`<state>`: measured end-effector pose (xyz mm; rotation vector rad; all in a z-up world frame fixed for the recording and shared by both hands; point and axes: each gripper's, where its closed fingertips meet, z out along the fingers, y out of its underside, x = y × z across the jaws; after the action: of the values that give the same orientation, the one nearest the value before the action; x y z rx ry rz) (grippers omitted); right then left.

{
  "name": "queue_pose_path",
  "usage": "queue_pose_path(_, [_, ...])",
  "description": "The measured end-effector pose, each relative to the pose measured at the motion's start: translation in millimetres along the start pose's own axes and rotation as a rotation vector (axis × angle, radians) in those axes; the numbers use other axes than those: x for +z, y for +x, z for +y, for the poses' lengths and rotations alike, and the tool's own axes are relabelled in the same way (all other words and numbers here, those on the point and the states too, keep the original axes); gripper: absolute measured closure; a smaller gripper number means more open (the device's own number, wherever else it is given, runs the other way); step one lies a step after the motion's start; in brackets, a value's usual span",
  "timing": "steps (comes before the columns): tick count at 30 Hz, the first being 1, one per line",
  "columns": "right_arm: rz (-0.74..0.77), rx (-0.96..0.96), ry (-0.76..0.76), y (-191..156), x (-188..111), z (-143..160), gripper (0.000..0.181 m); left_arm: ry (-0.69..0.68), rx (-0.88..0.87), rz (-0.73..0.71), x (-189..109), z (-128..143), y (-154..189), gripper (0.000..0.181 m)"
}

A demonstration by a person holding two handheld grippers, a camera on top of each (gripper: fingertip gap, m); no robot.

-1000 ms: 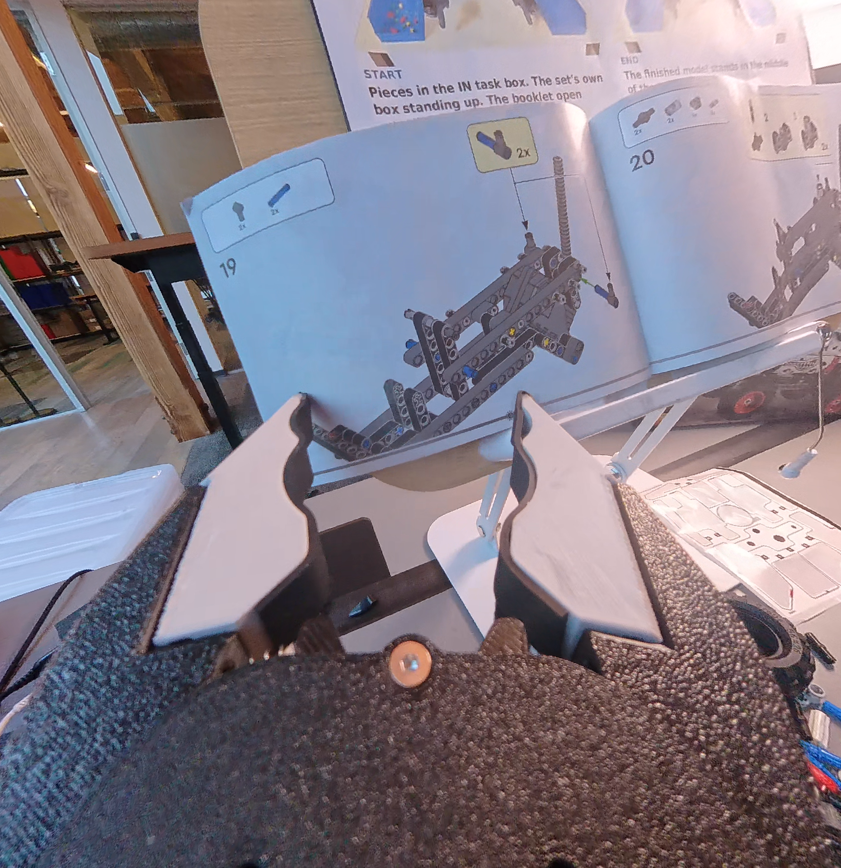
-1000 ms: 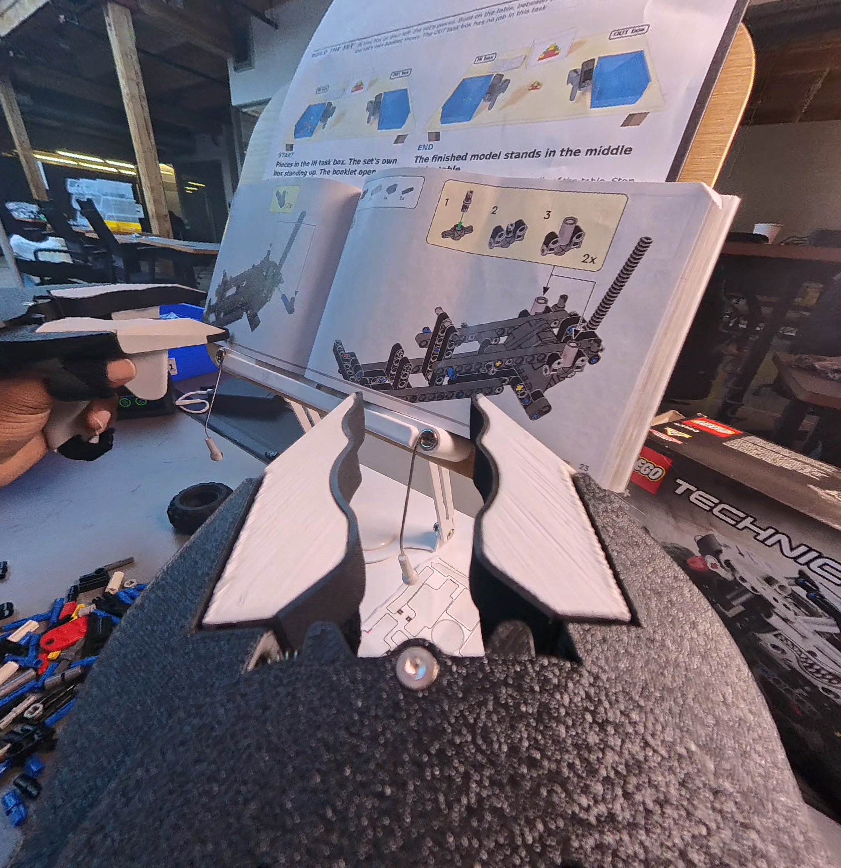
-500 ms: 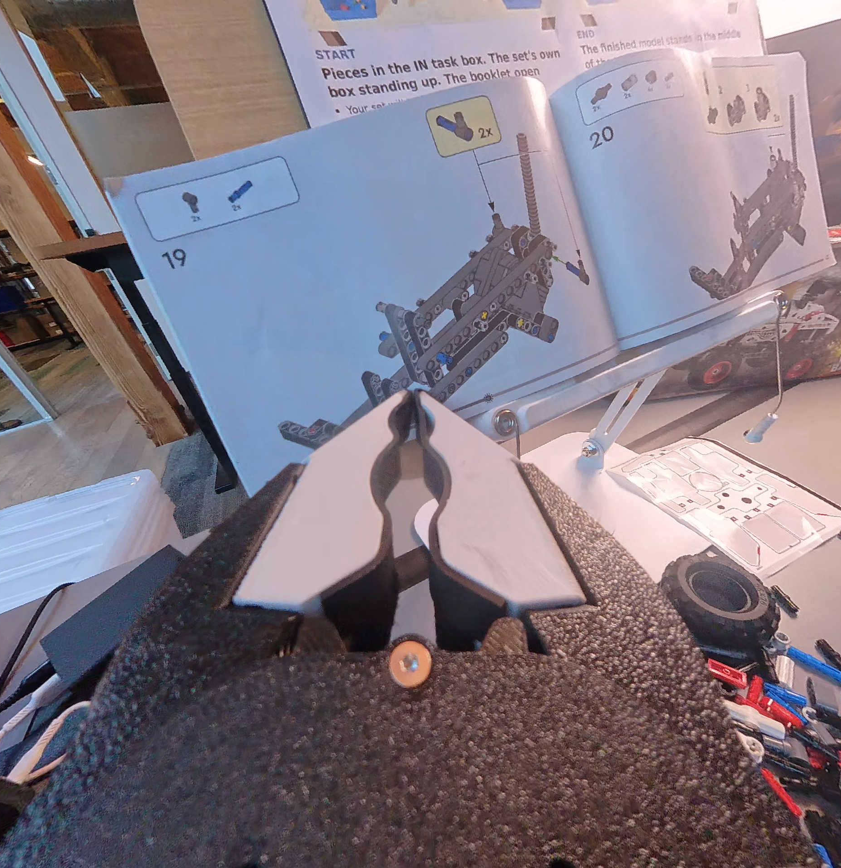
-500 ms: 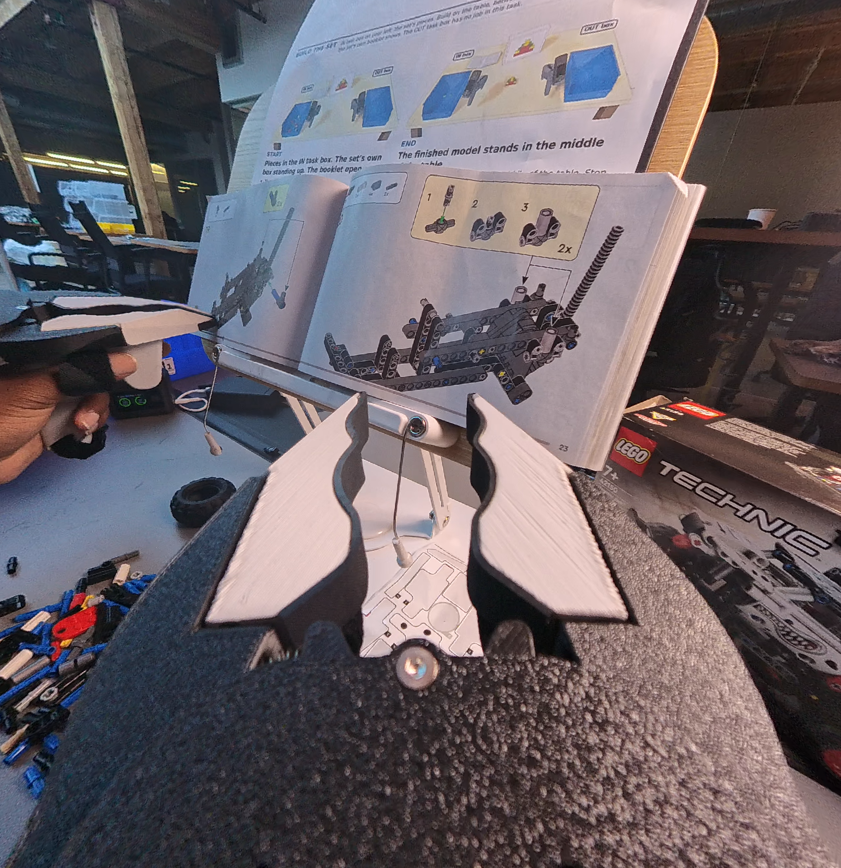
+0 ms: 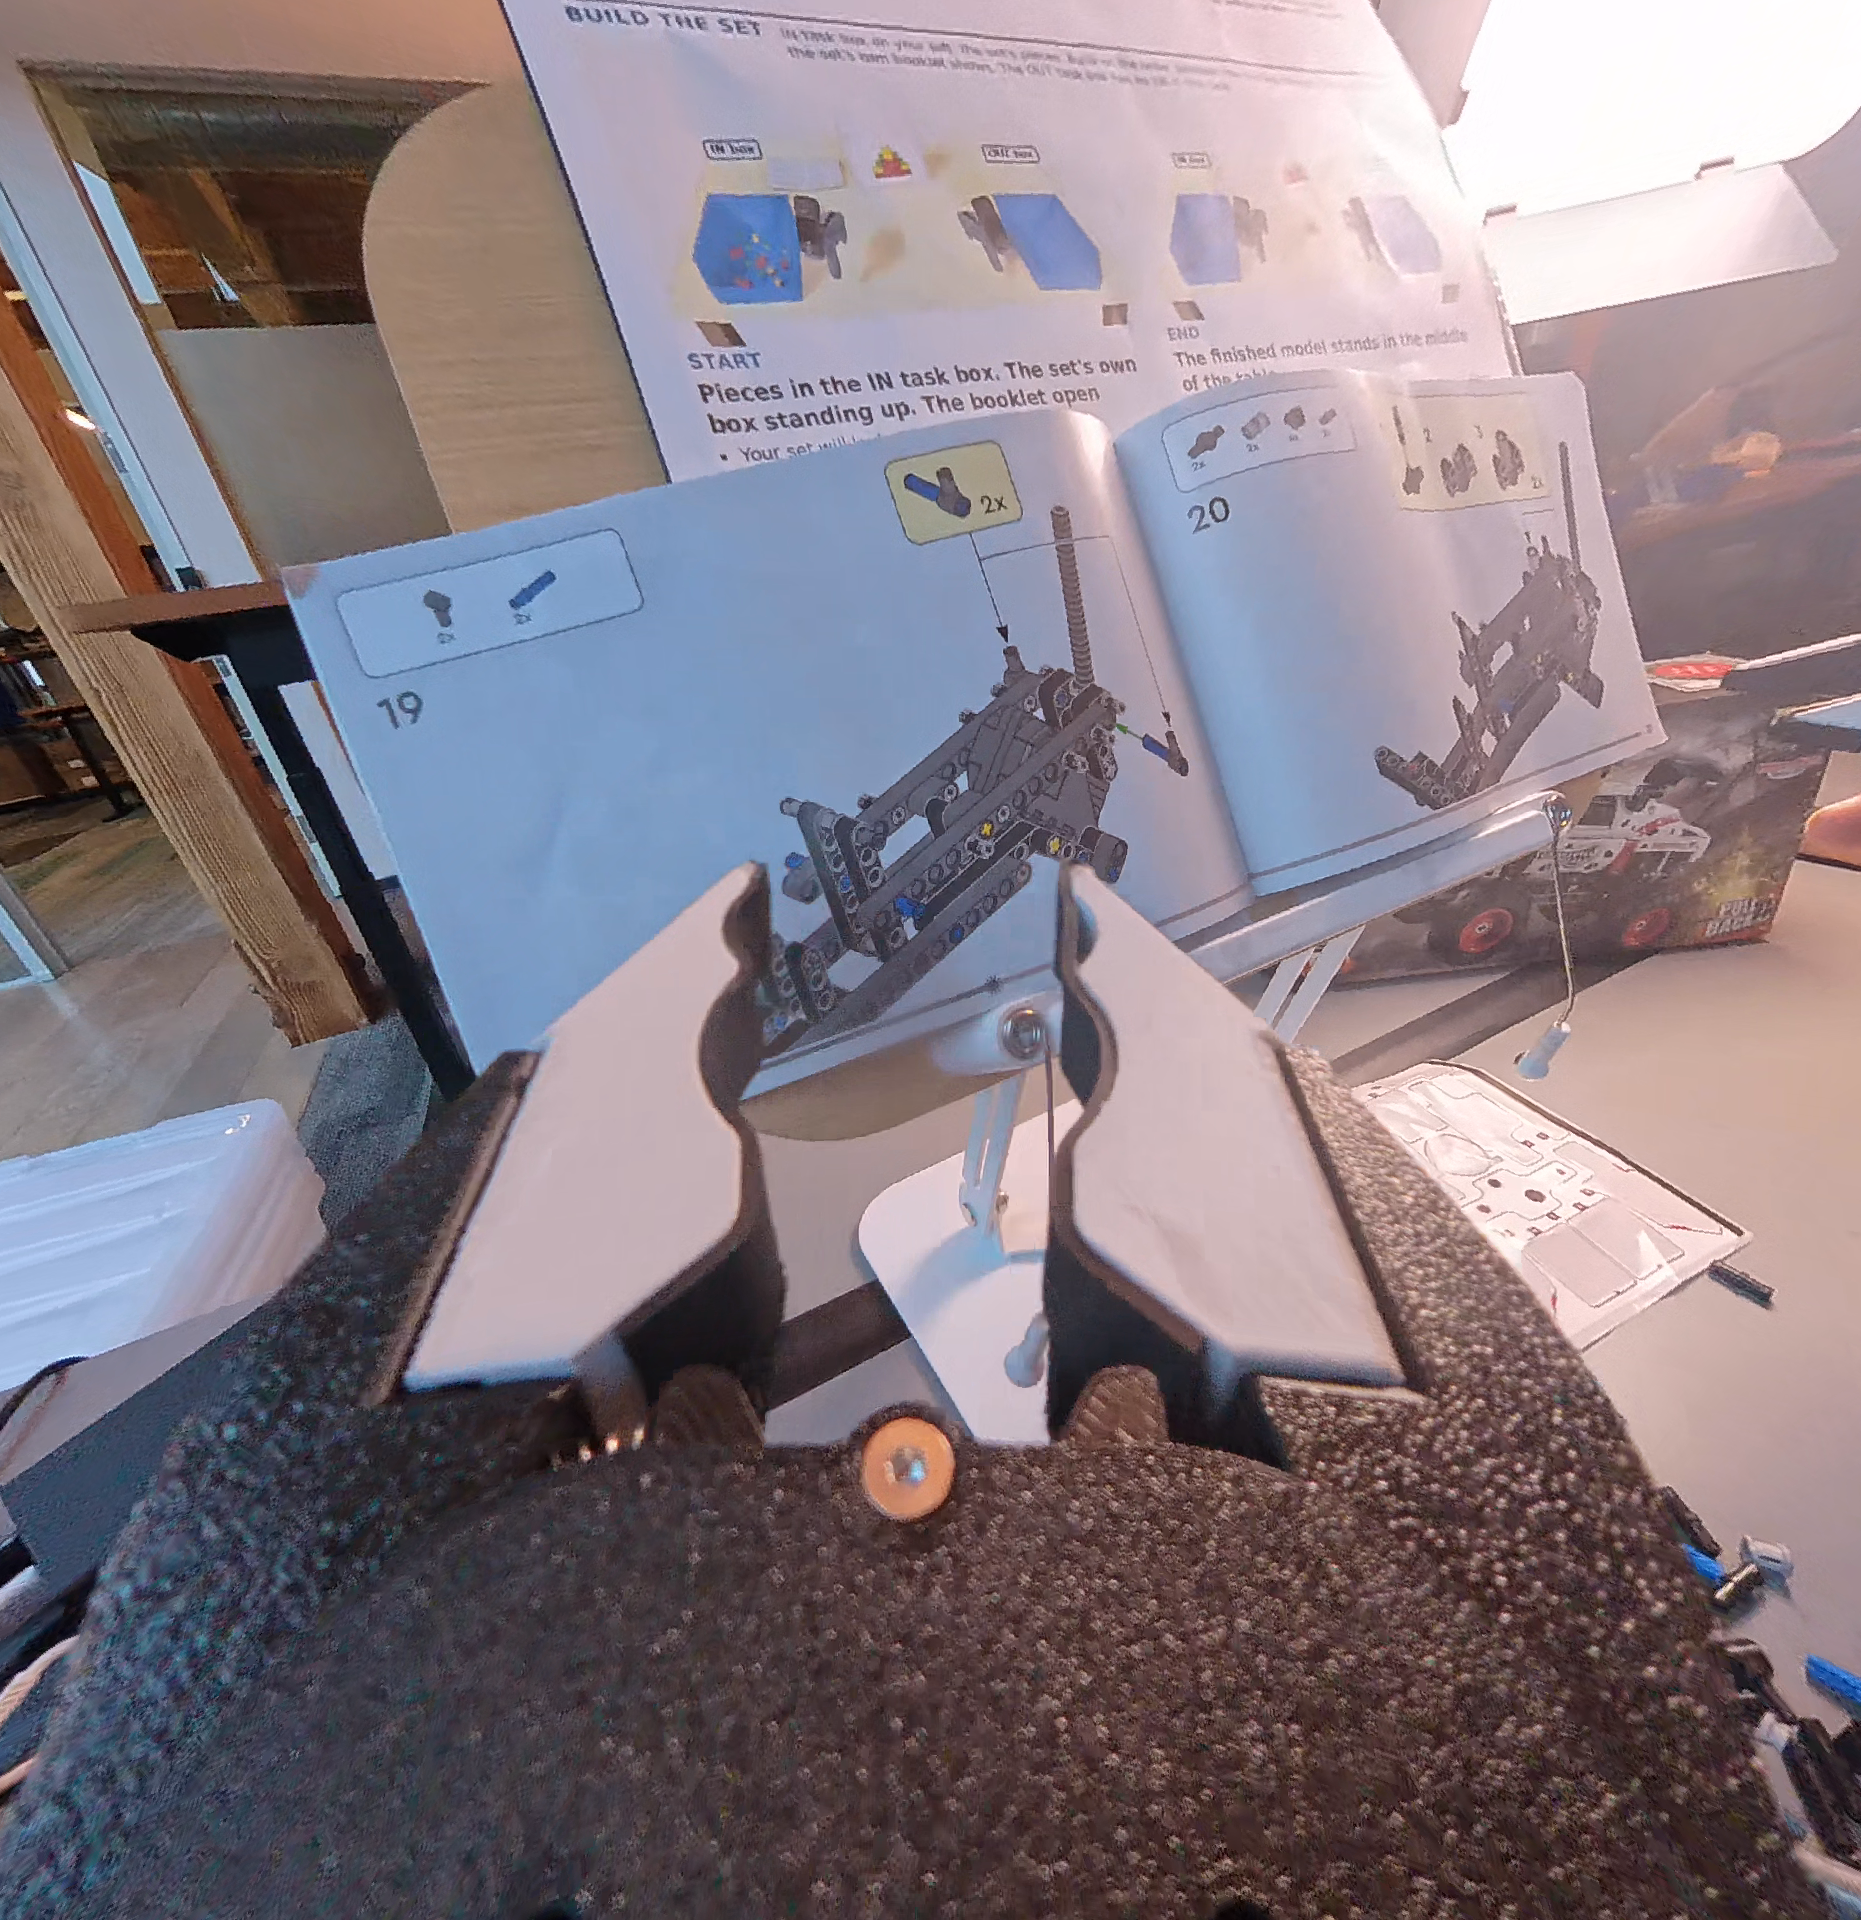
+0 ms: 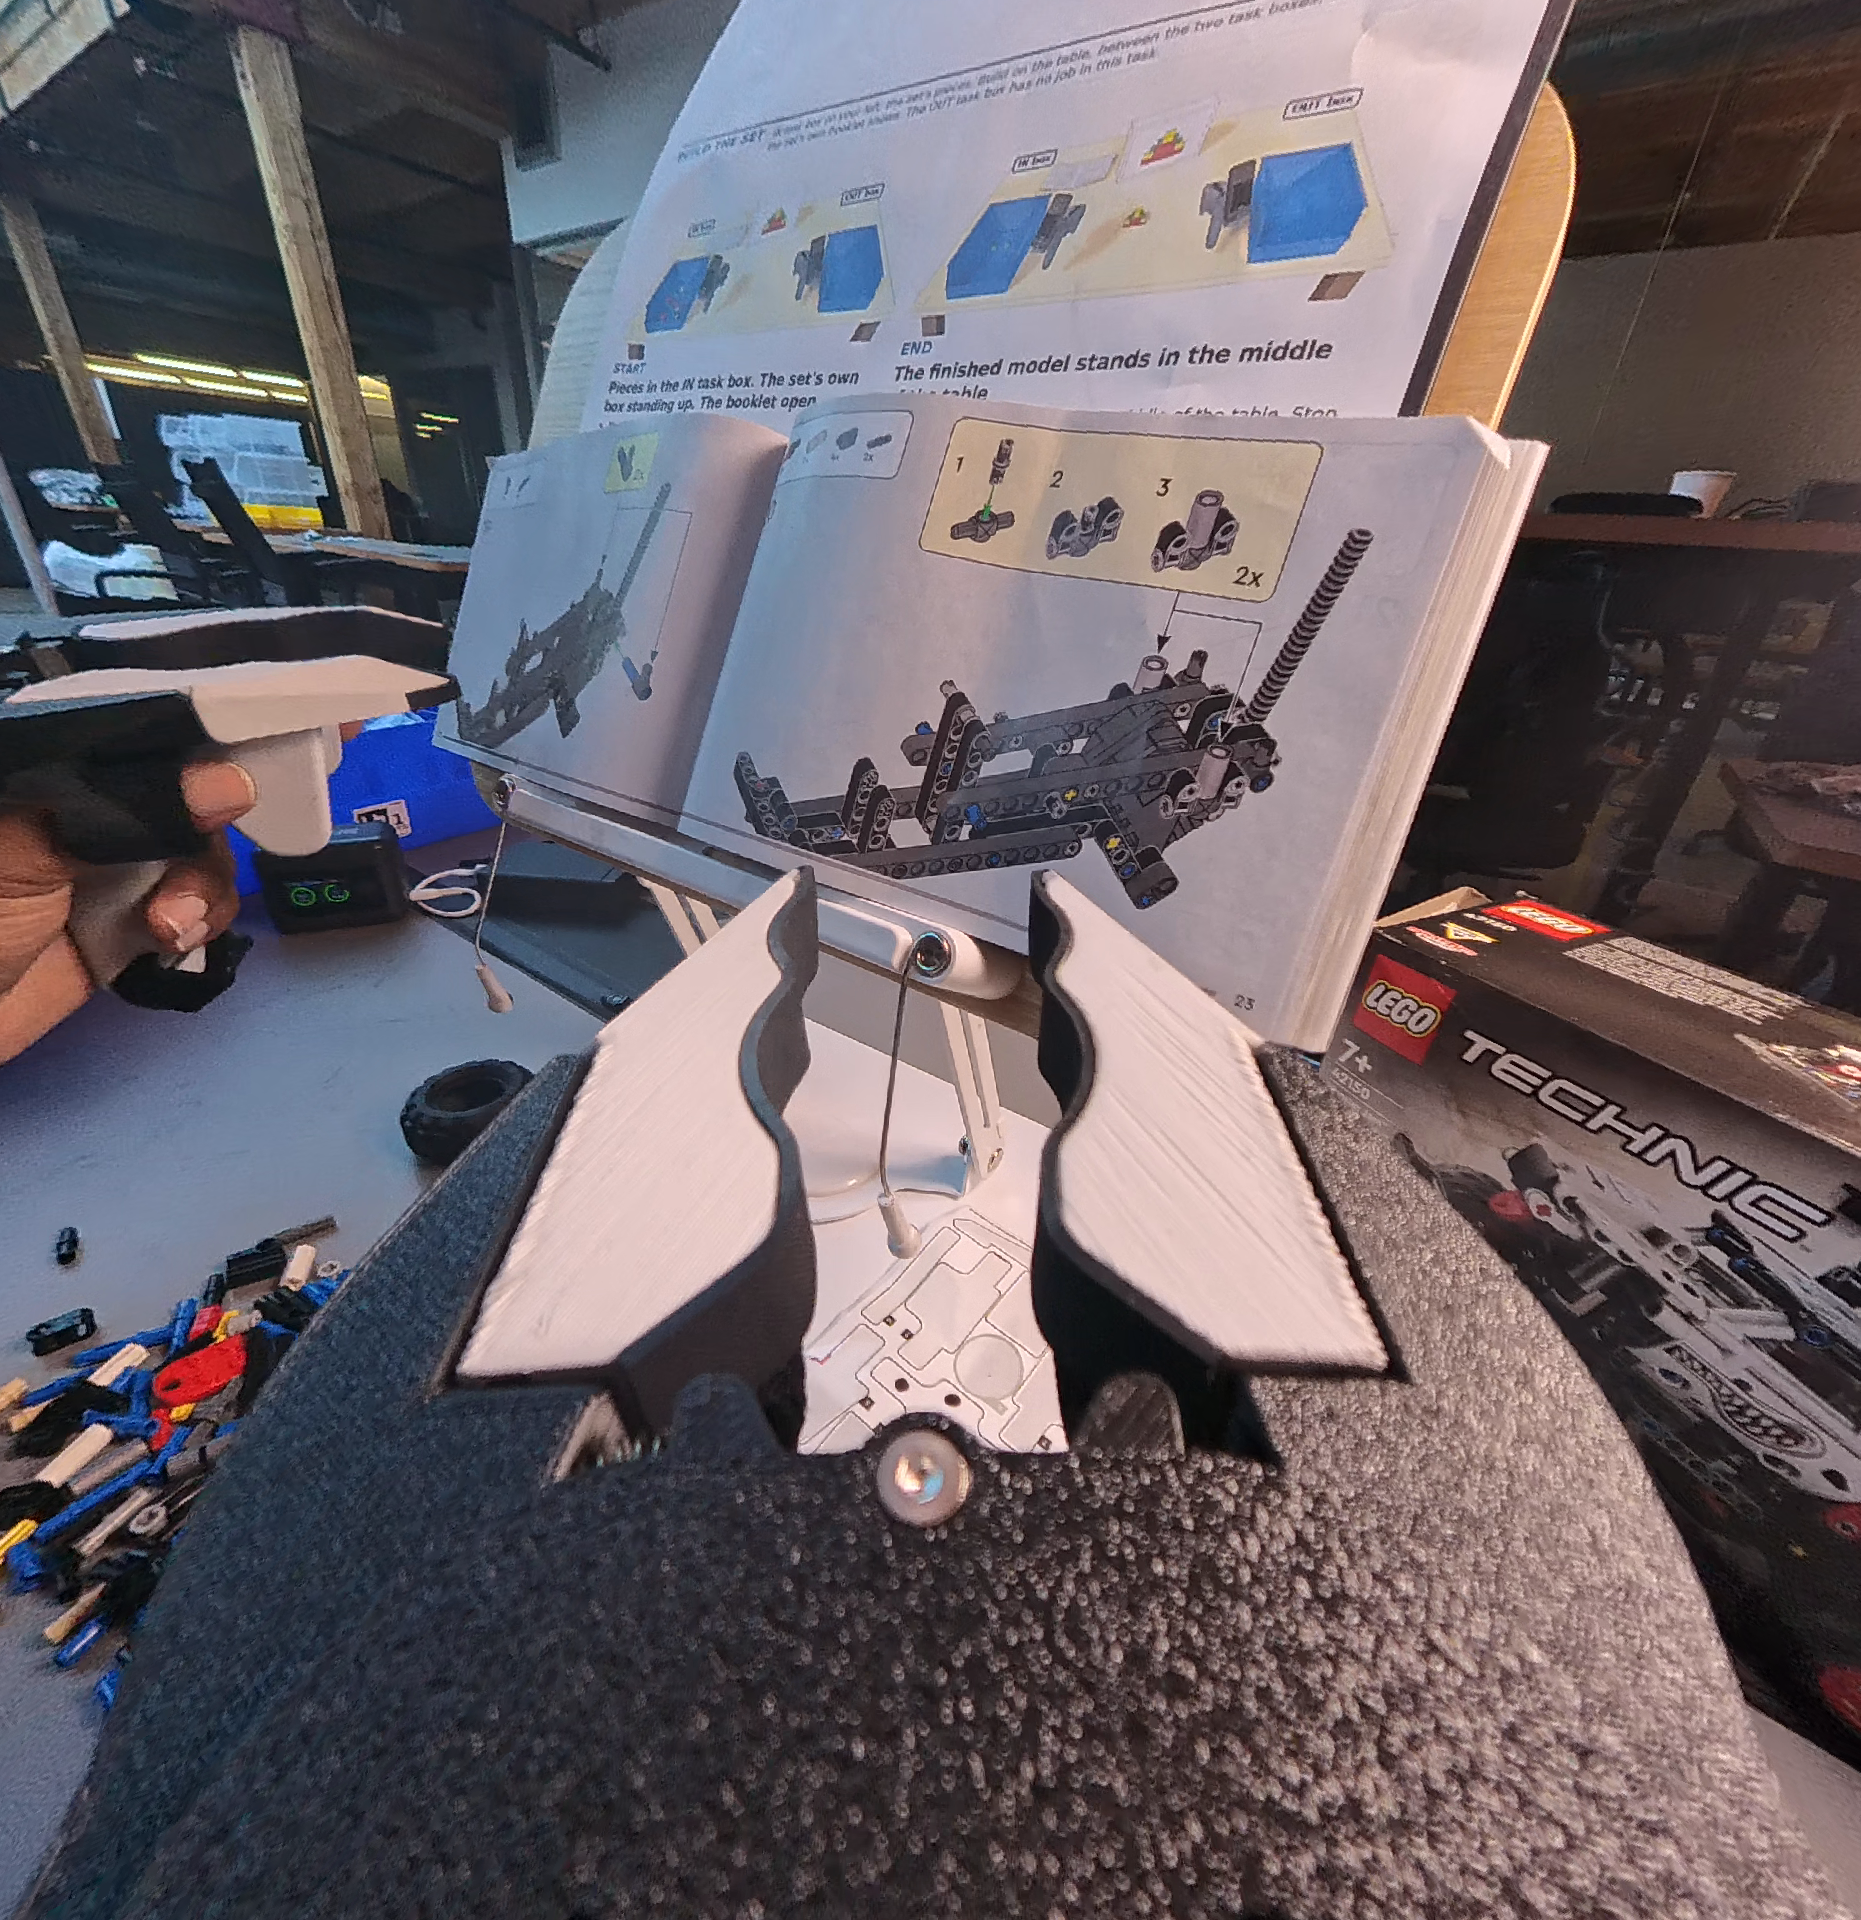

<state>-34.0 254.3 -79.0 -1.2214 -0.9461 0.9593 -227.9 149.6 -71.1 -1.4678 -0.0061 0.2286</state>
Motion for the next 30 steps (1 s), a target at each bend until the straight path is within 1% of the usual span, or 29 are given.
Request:
queue_pose_path(1, [-0.003,-0.004,0.006,-1,-1,-3,0.141,0.009,-0.007,0.002,-1,-3,2,0.115])
queue_pose_path(3, [-0.012,-0.026,0.016,-5,-6,-15,0.141,0.026,-0.019,0.032,-4,-10,12,0.098])
queue_pose_path(5, [-0.018,-0.063,0.022,-11,-17,-35,0.141,0.003,-0.026,0.126,-9,-14,34,0.09])
queue_pose_path(6, [-0.021,-0.088,0.028,-15,-24,-48,0.141,-0.015,-0.027,0.2,-14,-15,50,0.091])
queue_pose_path(8, [-0.035,-0.144,0.019,-29,-41,-72,0.141,-0.069,-0.023,0.391,-28,-16,92,0.098])
queue_pose_path(10, [-0.073,-0.203,-0.02,-51,-58,-85,0.141,-0.171,-0.007,0.596,-47,-9,137,0.099])
queue_pose_path(11, [-0.093,-0.227,-0.05,-63,-68,-86,0.139,-0.228,0.0,0.708,-60,-3,162,0.101])
queue_pose_path(13, [-0.121,-0.277,-0.142,-87,-92,-72,0.139,-0.354,0.004,0.899,-83,12,207,0.1])
queue_pose_path(15, [-0.109,-0.307,-0.224,-105,-121,-46,0.141,-0.495,0.02,1.068,-108,32,247,0.097])
queue_pose_path(16, [-0.108,-0.296,-0.27,-114,-137,-27,0.144,-0.569,0.04,1.133,-120,45,265,0.095])
queue_pose_path(19, [-0.078,-0.207,-0.42,-134,-180,37,0.147,-0.747,0.13,1.228,-146,84,304,0.092])
queue_pose_path(21, [-0.007,-0.201,-0.52,-137,-203,76,0.15,-0.846,0.19,1.249,-159,104,319,0.092])
queue_pose_path(22, [0.016,-0.207,-0.551,-140,-210,90,0.151,-0.875,0.218,1.25,-163,111,323,0.093])
queue_pose_path(24, [0.039,-0.235,-0.595,-146,-217,109,0.154,-0.915,0.254,1.231,-166,120,328,0.098])
queue_pose_path(27, [0.076,-0.328,-0.631,-143,-217,117,0.16,-0.943,0.279,1.205,-168,128,331,0.116])
queue_pose_path(30, [0.058,-0.371,-0.66,-144,-214,121,0.163,-0.937,0.255,1.169,-162,130,331,0.133])
